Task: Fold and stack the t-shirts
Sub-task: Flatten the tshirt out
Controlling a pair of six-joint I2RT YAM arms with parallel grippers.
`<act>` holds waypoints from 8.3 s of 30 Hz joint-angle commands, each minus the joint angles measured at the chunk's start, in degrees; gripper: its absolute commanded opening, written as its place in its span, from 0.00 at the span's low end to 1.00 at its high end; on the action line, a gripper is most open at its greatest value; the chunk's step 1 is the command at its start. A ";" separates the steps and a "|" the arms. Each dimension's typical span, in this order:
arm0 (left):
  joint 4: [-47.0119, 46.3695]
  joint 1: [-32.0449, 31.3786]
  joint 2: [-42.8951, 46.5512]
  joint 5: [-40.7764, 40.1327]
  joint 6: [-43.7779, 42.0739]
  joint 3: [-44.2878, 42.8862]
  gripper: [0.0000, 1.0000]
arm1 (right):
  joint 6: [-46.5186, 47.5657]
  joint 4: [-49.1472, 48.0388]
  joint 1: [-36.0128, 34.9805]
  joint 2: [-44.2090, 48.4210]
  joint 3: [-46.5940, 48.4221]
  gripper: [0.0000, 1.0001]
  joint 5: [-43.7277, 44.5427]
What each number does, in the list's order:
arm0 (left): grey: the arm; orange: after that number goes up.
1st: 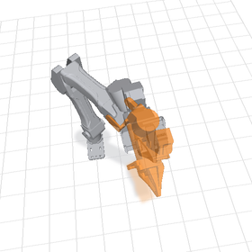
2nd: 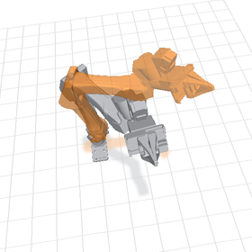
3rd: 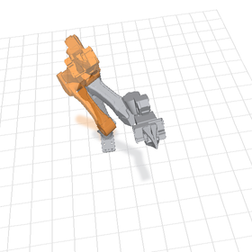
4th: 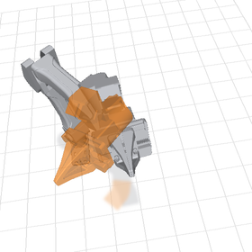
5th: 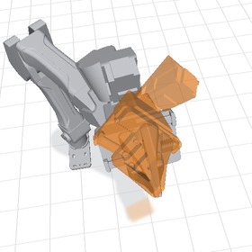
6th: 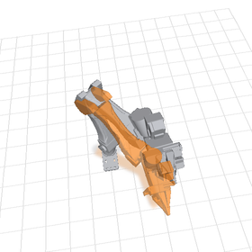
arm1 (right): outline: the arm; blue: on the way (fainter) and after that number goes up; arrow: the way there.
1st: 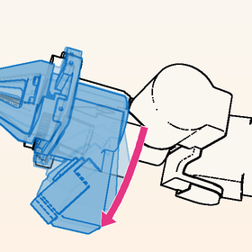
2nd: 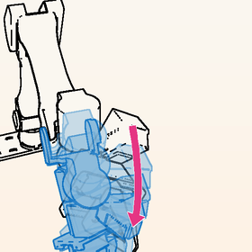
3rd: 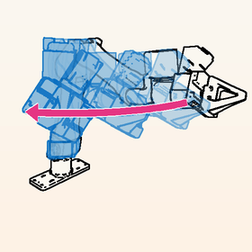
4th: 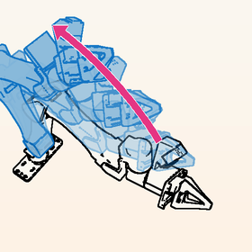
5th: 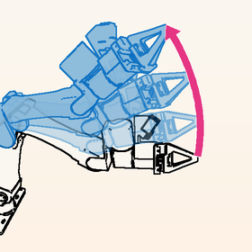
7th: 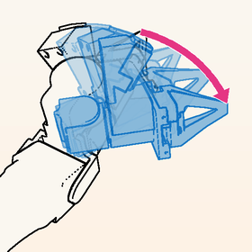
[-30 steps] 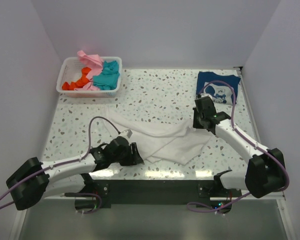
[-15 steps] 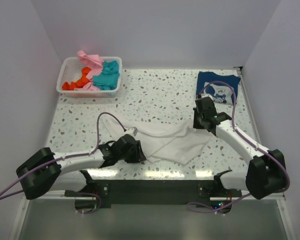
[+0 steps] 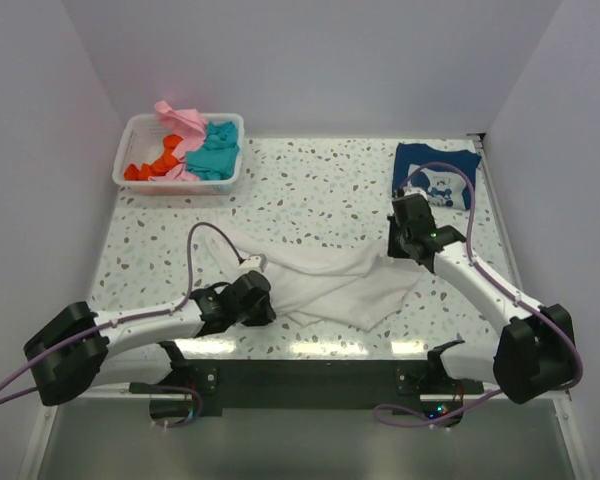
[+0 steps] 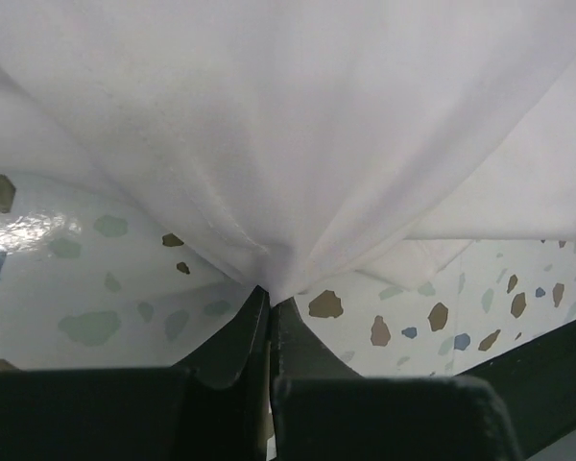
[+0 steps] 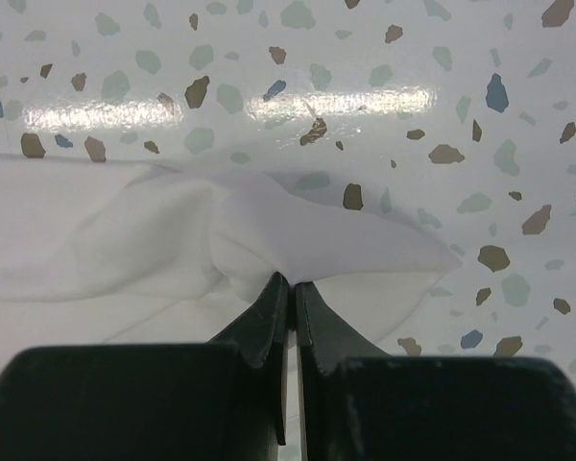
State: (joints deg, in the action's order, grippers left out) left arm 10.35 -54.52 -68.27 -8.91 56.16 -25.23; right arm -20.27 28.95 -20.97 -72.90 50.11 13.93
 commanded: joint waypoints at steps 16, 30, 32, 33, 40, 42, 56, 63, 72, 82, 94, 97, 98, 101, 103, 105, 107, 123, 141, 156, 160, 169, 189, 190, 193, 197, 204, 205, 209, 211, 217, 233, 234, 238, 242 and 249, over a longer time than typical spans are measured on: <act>13.92 -0.32 22.91 -24.06 -15.53 -35.03 0.00 | 4.27 15.69 0.05 22.79 22.91 0.01 -2.41; 0.12 -0.32 27.84 0.72 -23.55 -51.58 0.00 | 4.81 24.31 0.14 25.88 59.74 0.03 -13.05; -1.81 -0.32 28.63 4.75 -23.12 -52.63 0.00 | 3.84 24.22 0.14 26.32 63.60 0.04 -13.76; -2.08 -0.32 28.81 5.91 -22.85 -53.07 0.00 | 3.66 24.22 0.14 26.41 64.84 0.04 -15.41; -2.35 -0.23 28.37 11.89 -20.92 -56.06 0.00 | 2.96 27.04 0.14 25.53 73.29 0.05 -22.54; -2.27 -0.23 28.19 11.46 -21.00 -56.15 0.00 | 3.04 26.60 0.14 25.53 73.38 0.05 -22.98; 21.63 0.29 17.74 -50.66 -12.41 -43.70 0.00 | 5.77 9.40 0.05 22.02 34.82 0.08 -17.45; 9.71 23.30 4.23 -25.23 -12.38 -26.83 0.00 | 5.15 -4.22 0.14 8.85 19.69 0.08 -18.32; -3.84 31.22 -17.92 -20.71 -15.82 -28.55 0.04 | 11.13 -11.28 0.05 -20.07 26.52 0.10 -17.98; -3.67 33.43 -29.55 -23.87 -16.00 -35.94 0.53 | 15.17 -4.53 0.14 -41.87 47.42 0.28 -11.12; 2.23 33.69 -11.29 -13.62 -11.51 -27.69 1.00 | 11.84 5.15 -0.65 -28.10 37.31 0.99 -10.24; -1.90 33.69 -7.59 -3.25 -12.91 -19.18 1.00 | 11.74 4.72 -1.18 -23.69 28.75 0.99 -10.42; -2.96 33.61 -7.14 -1.05 -13.18 -17.76 1.00 | 12.09 3.84 -1.44 -23.34 27.34 0.99 -10.51; -7.26 33.52 -7.84 6.78 -12.92 -13.27 1.00 | 12.19 0.42 -2.93 -25.26 24.51 0.99 -10.59; -12.10 33.43 -8.54 11.10 -13.36 -10.90 1.00 | 12.01 -1.26 -3.72 -27.02 25.30 0.99 -10.95; -12.72 33.43 -9.77 11.89 -13.36 -10.36 1.00 | 10.69 1.27 -4.43 -30.87 28.71 0.99 -8.15; -13.16 33.43 -10.74 12.33 -13.10 -9.31 1.00 | 9.82 2.69 -4.69 -33.26 30.04 0.99 -6.56; -12.47 33.43 -14.61 10.32 -12.83 -5.70 1.00 | 7.35 -1.70 -3.73 -49.78 42.96 0.99 -3.91; -4.90 33.43 -11.54 3.28 -13.45 -5.09 1.00 | 4.98 -4.17 6.20 -67.19 79.08 0.99 -11.29; -1.38 33.52 -8.98 -0.85 -14.76 -7.99 1.00 | 7.53 -5.65 4.01 -42.69 42.41 0.99 -17.10; -1.21 33.60 -10.12 -1.46 -15.03 -8.87 1.00 | 5.34 -6.27 1.29 -34.95 31.74 0.99 -11.76; -1.91 33.95 -12.76 -2.43 -15.99 -10.54 1.00 | -0.99 -7.16 0.23 -27.65 15.03 0.99 -7.78; -1.65 35.19 -14.97 -0.59 -19.33 -15.98 1.00 | -9.09 -1.36 -1.97 -7.61 -5.84 0.99 -5.15; -1.74 35.19 -14.35 -0.24 -19.60 -16.42 1.00 | -6.12 -0.48 -2.05 -7.17 -3.81 0.99 -5.23; -2.00 35.10 -12.86 2.48 -19.77 -17.39 1.00 | -3.12 2.77 -2.06 -6.90 5.07 0.99 -4.71; -5.42 35.01 -11.54 8.01 -19.25 -16.43 1.00 | 0.39 1.38 -1.97 -11.27 15.25 0.99 -7.59; -11.56 34.48 -12.94 15.13 -19.07 -13.27 1.00 | 32.79 -2.06 -2.41 -29.44 31.70 0.99 -26.65; -12.28 34.40 -13.11 15.49 -19.07 -13.00 1.00 | 39.45 1.77 -2.41 -32.01 34.42 0.99 -27.37; -12.11 34.48 -14.08 14.97 -19.34 -11.33 1.00 | 50.58 18.48 -2.41 -47.13 57.14 0.99 -25.98; -12.46 34.48 -14.26 14.71 -19.34 -10.63 1.00 | 53.39 20.09 -2.41 -51.44 60.97 0.99 -24.92; -11.67 34.48 -14.96 13.48 -19.42 -9.22 1.00 | 59.90 24.64 -2.32 -54.97 67.04 0.99 -26.59; -10.44 34.48 -16.98 10.66 -20.22 -9.66 1.00 | 61.84 23.70 -2.32 -61.83 70.83 0.95 -18.77; -10.44 34.48 -17.33 10.66 -20.21 -9.66 1.00 | 62.11 23.35 -2.41 -62.01 71.00 0.92 -18.51; -10.44 34.48 -17.51 10.49 -20.13 -9.75 1.00 | 61.84 22.65 -2.41 -62.80 71.45 0.71 -16.75; -10.44 34.48 -17.42 10.14 -20.13 -9.48 1.00 | 61.93 21.41 -2.41 -60.96 69.25 0.54 -16.48; -8.33 34.48 -17.77 9.26 -20.21 -9.57 1.00 | 61.49 20.18 -2.41 -60.08 69.16 0.15 -14.73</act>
State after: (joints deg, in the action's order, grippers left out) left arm -2.87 -20.01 -83.83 2.76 37.65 -35.51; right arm 41.28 51.05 -23.31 -136.35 118.67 -2.61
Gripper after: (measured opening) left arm 0.997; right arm 0.188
